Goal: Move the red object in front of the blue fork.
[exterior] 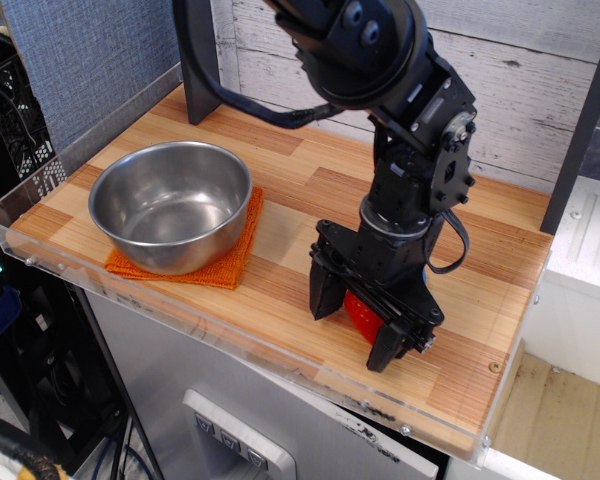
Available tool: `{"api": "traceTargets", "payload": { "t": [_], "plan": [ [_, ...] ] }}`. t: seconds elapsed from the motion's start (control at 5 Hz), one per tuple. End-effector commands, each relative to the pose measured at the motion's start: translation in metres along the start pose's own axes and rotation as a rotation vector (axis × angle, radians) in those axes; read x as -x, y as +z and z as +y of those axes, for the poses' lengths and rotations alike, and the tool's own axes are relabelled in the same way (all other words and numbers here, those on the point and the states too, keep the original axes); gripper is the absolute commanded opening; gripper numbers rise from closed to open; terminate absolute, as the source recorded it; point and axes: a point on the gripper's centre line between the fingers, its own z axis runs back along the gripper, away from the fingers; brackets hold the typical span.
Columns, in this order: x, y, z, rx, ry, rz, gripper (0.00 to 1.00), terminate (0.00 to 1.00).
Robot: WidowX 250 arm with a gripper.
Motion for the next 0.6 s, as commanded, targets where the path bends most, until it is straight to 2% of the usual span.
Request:
{"api": "traceTargets", "payload": {
  "t": [0.0, 0.2, 0.4],
  "plan": [
    [0.024, 0.053, 0.030, 0.019, 0.048, -0.170, 1.00, 0.00],
    [0.029, 0.064, 0.038, 0.041, 0.077, -0.193, 1.00, 0.00],
    [0.031, 0.077, 0.045, 0.030, 0.115, -0.213, 1.00, 0.00]
  ]
}}
